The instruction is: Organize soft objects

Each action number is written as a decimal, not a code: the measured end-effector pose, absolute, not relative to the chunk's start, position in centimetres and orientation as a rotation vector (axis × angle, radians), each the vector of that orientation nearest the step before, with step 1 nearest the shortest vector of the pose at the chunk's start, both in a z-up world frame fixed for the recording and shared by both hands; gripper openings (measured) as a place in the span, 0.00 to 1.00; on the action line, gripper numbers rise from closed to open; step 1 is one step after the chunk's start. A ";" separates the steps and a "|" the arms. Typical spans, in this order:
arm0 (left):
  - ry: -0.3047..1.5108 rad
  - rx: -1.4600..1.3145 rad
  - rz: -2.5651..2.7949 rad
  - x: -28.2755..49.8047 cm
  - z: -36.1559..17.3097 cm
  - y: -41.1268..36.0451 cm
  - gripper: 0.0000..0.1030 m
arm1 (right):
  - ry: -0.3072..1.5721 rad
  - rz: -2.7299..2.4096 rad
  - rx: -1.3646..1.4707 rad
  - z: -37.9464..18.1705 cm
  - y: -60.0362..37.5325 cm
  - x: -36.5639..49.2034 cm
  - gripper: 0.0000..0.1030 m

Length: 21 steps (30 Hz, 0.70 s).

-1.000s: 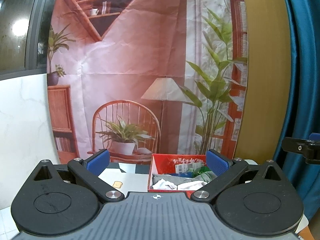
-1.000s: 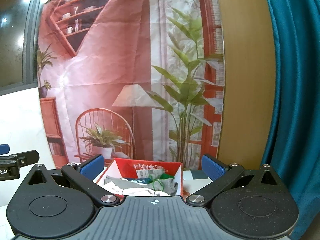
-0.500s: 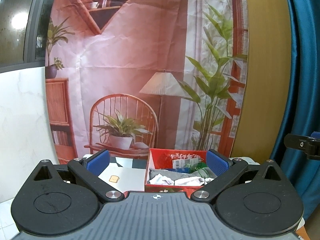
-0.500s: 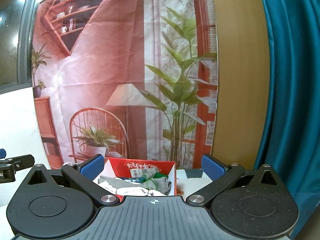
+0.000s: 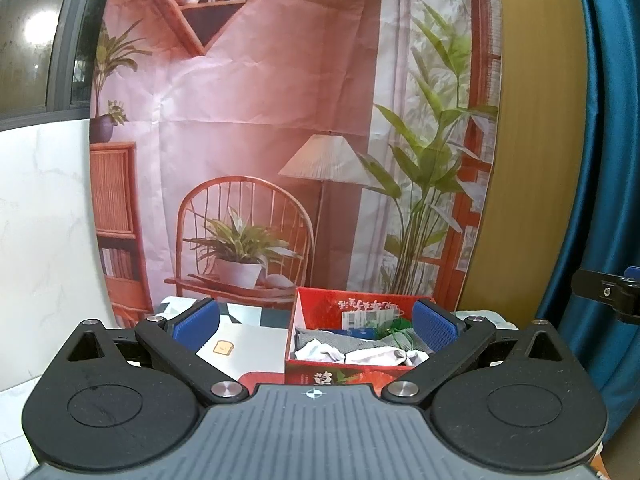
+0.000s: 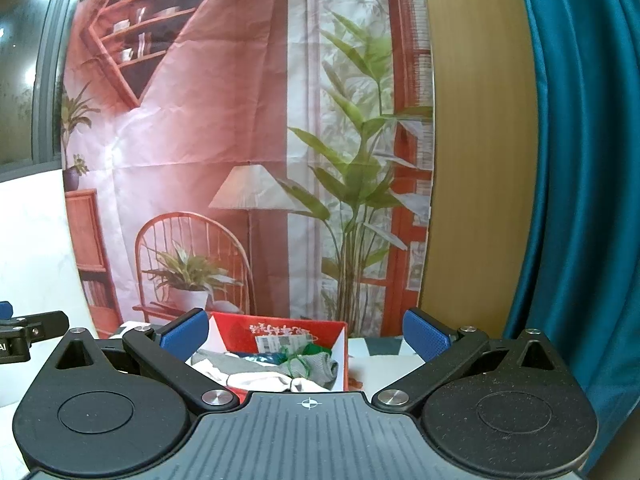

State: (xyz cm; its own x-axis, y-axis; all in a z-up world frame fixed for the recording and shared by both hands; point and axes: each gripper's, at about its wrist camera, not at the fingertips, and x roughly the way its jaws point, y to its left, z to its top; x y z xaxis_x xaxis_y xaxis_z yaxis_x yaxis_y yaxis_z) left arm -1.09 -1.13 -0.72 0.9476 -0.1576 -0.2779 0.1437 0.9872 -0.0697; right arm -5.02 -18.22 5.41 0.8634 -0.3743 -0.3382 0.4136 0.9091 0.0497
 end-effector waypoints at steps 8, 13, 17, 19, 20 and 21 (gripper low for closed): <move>0.286 -0.050 -0.152 -1.1 -0.7 -1.1 1.00 | 0.333 -0.411 0.122 5.3 -18.2 -5.0 1.00; 0.283 -0.049 -0.155 -1.1 -0.7 -1.1 1.00 | 0.335 -0.411 0.120 5.2 -18.3 -5.1 1.00; 0.283 -0.050 -0.155 -1.2 -0.7 -1.2 1.00 | 0.335 -0.411 0.120 5.3 -18.3 -5.1 1.00; 0.284 -0.050 -0.155 -1.1 -0.7 -1.2 1.00 | 0.338 -0.412 0.120 5.2 -18.4 -4.9 1.00; 0.285 -0.051 -0.155 -1.1 -0.7 -1.2 1.00 | 0.338 -0.411 0.120 5.2 -18.5 -4.9 1.00; 0.285 -0.051 -0.155 -1.2 -0.8 -1.2 1.00 | 0.339 -0.412 0.119 5.1 -18.5 -4.9 1.00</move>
